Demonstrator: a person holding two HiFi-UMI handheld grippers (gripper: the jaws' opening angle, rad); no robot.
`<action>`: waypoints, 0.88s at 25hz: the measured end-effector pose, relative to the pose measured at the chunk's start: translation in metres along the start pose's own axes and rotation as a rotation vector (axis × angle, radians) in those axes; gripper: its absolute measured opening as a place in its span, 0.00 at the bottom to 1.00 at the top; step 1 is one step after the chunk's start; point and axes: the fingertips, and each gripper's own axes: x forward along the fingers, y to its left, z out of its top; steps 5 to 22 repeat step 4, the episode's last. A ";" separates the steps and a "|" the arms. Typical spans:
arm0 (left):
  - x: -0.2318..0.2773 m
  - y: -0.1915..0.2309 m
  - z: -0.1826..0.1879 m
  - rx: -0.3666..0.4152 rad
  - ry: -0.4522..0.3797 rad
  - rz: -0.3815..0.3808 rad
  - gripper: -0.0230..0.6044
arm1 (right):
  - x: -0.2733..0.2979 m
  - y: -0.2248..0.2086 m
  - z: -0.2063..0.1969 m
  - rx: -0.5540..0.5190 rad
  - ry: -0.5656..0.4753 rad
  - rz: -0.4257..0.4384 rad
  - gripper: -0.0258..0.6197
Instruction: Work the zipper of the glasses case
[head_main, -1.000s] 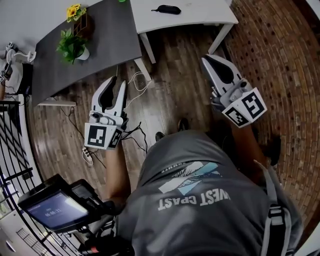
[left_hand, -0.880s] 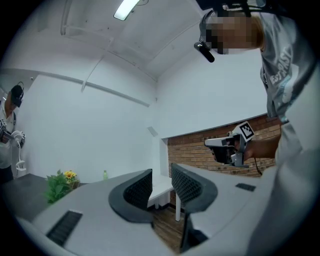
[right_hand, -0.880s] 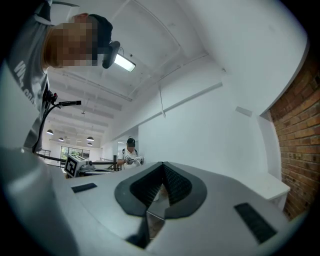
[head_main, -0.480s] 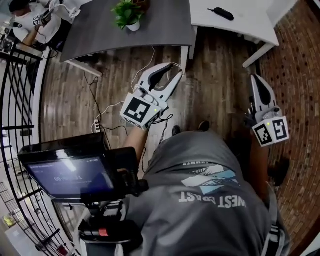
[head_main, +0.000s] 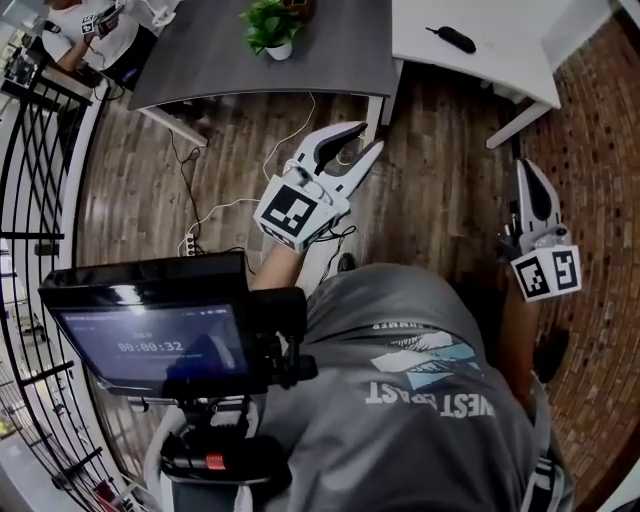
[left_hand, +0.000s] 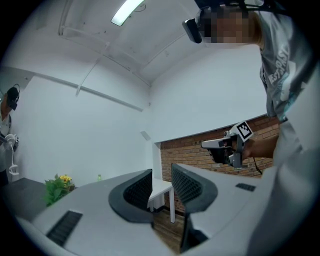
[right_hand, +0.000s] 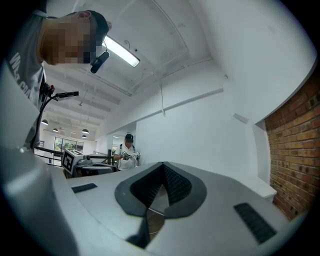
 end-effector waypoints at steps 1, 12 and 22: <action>0.003 0.000 0.001 0.001 0.001 -0.002 0.21 | 0.001 -0.002 0.002 0.001 -0.001 0.000 0.03; 0.010 -0.004 0.002 -0.012 0.006 -0.007 0.21 | -0.001 -0.006 0.004 0.005 0.007 -0.002 0.03; 0.010 -0.004 0.002 -0.012 0.006 -0.007 0.21 | -0.001 -0.006 0.004 0.005 0.007 -0.002 0.03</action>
